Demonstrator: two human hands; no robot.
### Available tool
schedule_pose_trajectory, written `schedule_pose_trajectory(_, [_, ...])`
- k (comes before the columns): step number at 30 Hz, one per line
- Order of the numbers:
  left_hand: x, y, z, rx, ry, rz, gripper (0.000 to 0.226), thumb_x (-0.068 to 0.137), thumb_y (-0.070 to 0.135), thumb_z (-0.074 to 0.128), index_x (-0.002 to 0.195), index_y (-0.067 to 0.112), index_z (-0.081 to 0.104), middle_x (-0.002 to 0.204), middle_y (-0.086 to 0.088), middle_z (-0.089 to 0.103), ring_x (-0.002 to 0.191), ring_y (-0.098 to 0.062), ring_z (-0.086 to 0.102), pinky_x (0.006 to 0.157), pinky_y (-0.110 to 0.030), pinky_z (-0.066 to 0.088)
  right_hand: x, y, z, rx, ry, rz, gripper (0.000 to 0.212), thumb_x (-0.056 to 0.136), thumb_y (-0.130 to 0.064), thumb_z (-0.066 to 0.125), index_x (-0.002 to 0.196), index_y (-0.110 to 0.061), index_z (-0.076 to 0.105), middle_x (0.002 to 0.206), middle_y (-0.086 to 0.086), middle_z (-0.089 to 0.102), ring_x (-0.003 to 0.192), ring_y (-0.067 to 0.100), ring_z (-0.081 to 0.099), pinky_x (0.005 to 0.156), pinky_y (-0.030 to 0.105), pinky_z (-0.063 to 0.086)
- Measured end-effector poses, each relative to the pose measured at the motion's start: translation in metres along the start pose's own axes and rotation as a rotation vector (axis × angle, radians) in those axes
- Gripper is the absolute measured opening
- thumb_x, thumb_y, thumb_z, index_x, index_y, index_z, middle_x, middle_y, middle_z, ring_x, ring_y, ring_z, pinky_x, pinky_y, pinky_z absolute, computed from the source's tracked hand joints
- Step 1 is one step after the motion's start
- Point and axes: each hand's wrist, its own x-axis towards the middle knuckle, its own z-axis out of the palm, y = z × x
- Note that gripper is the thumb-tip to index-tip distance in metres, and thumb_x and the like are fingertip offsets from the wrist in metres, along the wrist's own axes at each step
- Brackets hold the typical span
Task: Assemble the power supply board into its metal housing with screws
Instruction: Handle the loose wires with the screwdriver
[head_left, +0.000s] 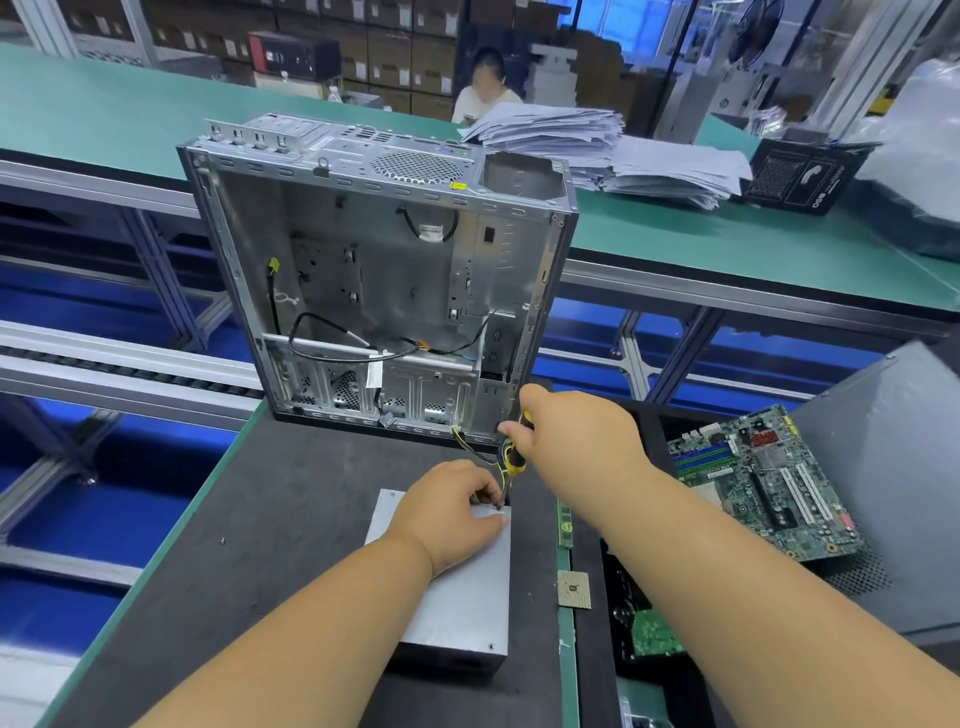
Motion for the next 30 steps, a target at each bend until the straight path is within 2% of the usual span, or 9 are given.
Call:
schedule_pose_trajectory(4, [0.000, 0.000, 0.000, -0.008, 0.003, 0.000, 0.014, 0.076, 0.033, 0.072, 0.079, 0.037, 0.059, 0.084, 0.016, 0.055, 0.087, -0.003, 0.049, 0.075, -0.018, 0.040, 0.000, 0.001, -0.005, 0.051, -0.078, -0.047, 0.031, 0.101, -0.051, 0.039, 0.089, -0.023, 0.040, 0.074, -0.005, 0.044, 0.070, 0.021, 0.048, 0.054, 0.031, 0.033])
schedule_pose_trajectory(8, [0.001, 0.000, 0.000, -0.022, 0.011, 0.013, 0.016, 0.076, 0.032, 0.073, 0.077, 0.036, 0.058, 0.083, 0.014, 0.056, 0.085, -0.005, 0.050, 0.075, -0.021, 0.043, -0.002, 0.002, -0.017, 0.261, -0.188, -0.153, 0.012, 0.100, -0.031, 0.046, 0.105, -0.020, 0.049, 0.099, 0.001, 0.052, 0.088, 0.023, 0.054, 0.074, 0.038, 0.047])
schedule_pose_trajectory(10, [0.001, 0.000, 0.000, -0.015, 0.014, 0.020, 0.013, 0.076, 0.032, 0.073, 0.079, 0.033, 0.060, 0.083, 0.014, 0.056, 0.086, -0.006, 0.050, 0.076, -0.023, 0.044, -0.002, 0.003, -0.019, 0.274, -0.170, -0.192, 0.011, 0.099, -0.030, 0.052, 0.101, -0.020, 0.050, 0.092, -0.001, 0.054, 0.083, 0.021, 0.052, 0.069, 0.036, 0.044])
schedule_pose_trajectory(12, [0.001, -0.001, 0.000, -0.012, 0.017, 0.026, 0.011, 0.076, 0.032, 0.073, 0.082, 0.031, 0.063, 0.084, 0.015, 0.055, 0.087, -0.006, 0.050, 0.076, -0.022, 0.043, 0.001, 0.003, -0.019, 0.210, -0.139, -0.150, 0.023, 0.098, -0.040, 0.054, 0.092, -0.020, 0.046, 0.075, -0.005, 0.047, 0.071, 0.018, 0.046, 0.056, 0.032, 0.034])
schedule_pose_trajectory(17, [0.000, -0.002, 0.000, -0.027, 0.011, 0.015, 0.011, 0.077, 0.033, 0.073, 0.085, 0.031, 0.066, 0.086, 0.015, 0.056, 0.089, -0.006, 0.051, 0.079, -0.024, 0.045, 0.002, -0.001, -0.010, -0.125, -0.076, 0.024, 0.040, 0.101, -0.052, 0.037, 0.077, -0.020, 0.041, 0.061, -0.004, 0.037, 0.051, 0.012, 0.029, 0.045, 0.026, 0.019])
schedule_pose_trajectory(19, [0.000, -0.002, 0.000, -0.030, 0.007, 0.012, 0.011, 0.077, 0.032, 0.073, 0.085, 0.031, 0.066, 0.086, 0.014, 0.056, 0.090, -0.006, 0.051, 0.080, -0.025, 0.045, -0.003, -0.003, -0.006, -0.119, -0.035, 0.033, 0.038, 0.102, -0.050, 0.034, 0.077, -0.021, 0.036, 0.061, -0.005, 0.037, 0.051, 0.015, 0.031, 0.046, 0.026, 0.020])
schedule_pose_trajectory(21, [0.000, -0.001, 0.000, -0.030, 0.007, 0.015, 0.011, 0.076, 0.031, 0.073, 0.085, 0.029, 0.066, 0.086, 0.014, 0.057, 0.090, -0.008, 0.052, 0.081, -0.026, 0.045, -0.005, -0.002, -0.005, 0.048, -0.053, 0.009, 0.027, 0.102, -0.042, 0.037, 0.086, -0.020, 0.038, 0.069, -0.003, 0.043, 0.058, 0.018, 0.041, 0.047, 0.030, 0.026])
schedule_pose_trajectory(25, [0.000, -0.001, -0.001, -0.017, 0.001, 0.007, 0.012, 0.076, 0.033, 0.072, 0.082, 0.034, 0.062, 0.086, 0.015, 0.056, 0.090, -0.007, 0.050, 0.078, -0.024, 0.044, -0.007, 0.001, -0.014, 0.242, -0.161, -0.181, 0.009, 0.100, -0.029, 0.045, 0.100, -0.020, 0.048, 0.091, 0.000, 0.054, 0.078, 0.022, 0.053, 0.064, 0.037, 0.044])
schedule_pose_trajectory(30, [0.000, -0.002, -0.001, -0.025, -0.006, 0.009, 0.016, 0.076, 0.034, 0.073, 0.080, 0.038, 0.058, 0.083, 0.017, 0.053, 0.089, -0.005, 0.049, 0.078, -0.023, 0.043, -0.007, 0.003, -0.009, 0.170, -0.108, -0.096, 0.025, 0.100, -0.043, 0.050, 0.093, -0.021, 0.041, 0.070, -0.007, 0.044, 0.069, 0.021, 0.047, 0.056, 0.033, 0.032])
